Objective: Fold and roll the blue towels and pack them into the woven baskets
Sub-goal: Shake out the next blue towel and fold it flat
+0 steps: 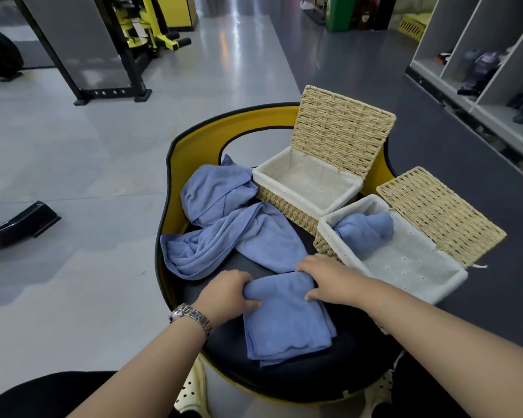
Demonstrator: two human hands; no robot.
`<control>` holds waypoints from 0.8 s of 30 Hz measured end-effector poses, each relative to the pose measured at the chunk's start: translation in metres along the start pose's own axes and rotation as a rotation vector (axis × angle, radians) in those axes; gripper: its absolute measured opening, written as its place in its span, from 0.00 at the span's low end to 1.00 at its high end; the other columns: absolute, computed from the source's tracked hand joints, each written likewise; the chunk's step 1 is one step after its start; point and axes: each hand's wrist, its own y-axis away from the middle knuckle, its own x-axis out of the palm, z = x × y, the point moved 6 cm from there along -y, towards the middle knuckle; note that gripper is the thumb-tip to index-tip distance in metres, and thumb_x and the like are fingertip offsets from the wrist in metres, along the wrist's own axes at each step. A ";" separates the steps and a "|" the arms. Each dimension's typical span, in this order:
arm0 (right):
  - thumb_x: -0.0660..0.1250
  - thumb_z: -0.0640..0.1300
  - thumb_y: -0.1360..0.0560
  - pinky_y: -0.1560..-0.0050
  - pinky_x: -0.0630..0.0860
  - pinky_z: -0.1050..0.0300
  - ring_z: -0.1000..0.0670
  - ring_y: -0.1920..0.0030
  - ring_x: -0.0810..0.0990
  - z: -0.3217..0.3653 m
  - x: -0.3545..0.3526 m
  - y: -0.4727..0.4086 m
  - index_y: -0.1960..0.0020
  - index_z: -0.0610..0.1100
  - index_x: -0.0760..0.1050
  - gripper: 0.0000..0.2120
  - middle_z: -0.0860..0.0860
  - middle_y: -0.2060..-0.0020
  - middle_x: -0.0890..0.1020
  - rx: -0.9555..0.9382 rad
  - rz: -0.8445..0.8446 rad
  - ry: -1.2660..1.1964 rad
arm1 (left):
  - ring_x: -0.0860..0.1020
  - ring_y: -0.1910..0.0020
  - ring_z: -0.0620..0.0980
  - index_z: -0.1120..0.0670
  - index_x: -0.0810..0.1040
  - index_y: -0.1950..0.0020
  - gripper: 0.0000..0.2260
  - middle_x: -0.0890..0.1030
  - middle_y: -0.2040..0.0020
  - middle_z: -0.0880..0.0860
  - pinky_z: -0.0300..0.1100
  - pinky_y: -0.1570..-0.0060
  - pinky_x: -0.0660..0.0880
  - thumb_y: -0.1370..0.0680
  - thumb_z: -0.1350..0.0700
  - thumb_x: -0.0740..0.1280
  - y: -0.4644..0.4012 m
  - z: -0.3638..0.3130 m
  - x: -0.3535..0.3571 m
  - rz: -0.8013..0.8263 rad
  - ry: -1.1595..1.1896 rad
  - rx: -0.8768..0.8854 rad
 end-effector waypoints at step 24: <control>0.72 0.52 0.30 0.29 0.57 0.57 0.49 0.29 0.60 0.022 0.001 0.049 0.26 0.44 0.57 0.39 0.49 0.29 0.62 -0.089 0.048 0.140 | 0.70 0.41 0.51 0.50 0.70 0.44 0.24 0.72 0.40 0.49 0.44 0.42 0.69 0.33 0.37 0.65 0.041 -0.034 0.010 -0.036 -0.126 0.189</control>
